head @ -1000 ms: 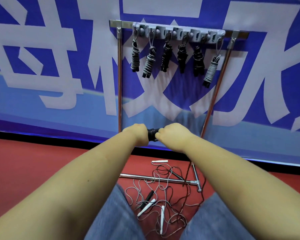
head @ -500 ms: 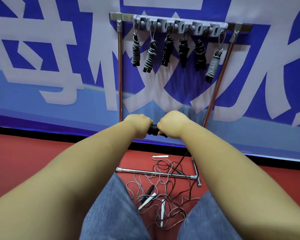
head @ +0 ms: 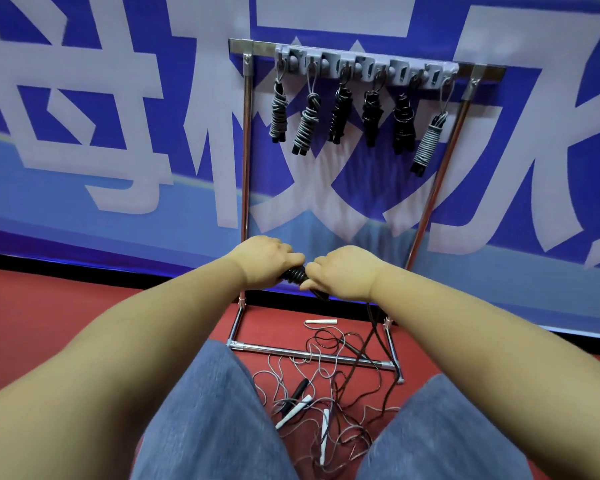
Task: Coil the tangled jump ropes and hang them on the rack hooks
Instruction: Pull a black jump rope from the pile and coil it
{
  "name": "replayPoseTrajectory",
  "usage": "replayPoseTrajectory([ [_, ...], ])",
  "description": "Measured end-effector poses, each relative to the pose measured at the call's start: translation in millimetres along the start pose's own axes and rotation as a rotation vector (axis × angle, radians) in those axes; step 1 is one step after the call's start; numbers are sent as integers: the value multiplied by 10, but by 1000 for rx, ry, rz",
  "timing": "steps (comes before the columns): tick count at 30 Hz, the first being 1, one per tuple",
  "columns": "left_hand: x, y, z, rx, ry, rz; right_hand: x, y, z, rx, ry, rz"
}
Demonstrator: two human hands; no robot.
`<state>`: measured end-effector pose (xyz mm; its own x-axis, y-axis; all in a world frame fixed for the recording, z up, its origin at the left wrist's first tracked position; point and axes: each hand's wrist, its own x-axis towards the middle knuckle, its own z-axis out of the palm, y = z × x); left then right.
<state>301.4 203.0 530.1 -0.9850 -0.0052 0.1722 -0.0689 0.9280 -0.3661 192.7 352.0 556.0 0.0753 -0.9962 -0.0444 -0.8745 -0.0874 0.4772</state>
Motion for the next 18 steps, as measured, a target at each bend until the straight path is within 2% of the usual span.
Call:
replayPoseTrajectory([
  [3,-81,-55,-15,-33,181,138,-29,-94,-45,221,0,119],
  [7,-129,-43,-43,-97,259,213,-59,-62,-150,657,-62,255],
  [11,-144,53,-31,-191,373,236,-151,70,-279,941,-226,334],
  [16,-143,254,-41,-354,374,139,-237,265,-188,1261,-457,324],
  [18,-113,308,-66,-423,384,52,-231,335,-99,1421,-468,345],
])
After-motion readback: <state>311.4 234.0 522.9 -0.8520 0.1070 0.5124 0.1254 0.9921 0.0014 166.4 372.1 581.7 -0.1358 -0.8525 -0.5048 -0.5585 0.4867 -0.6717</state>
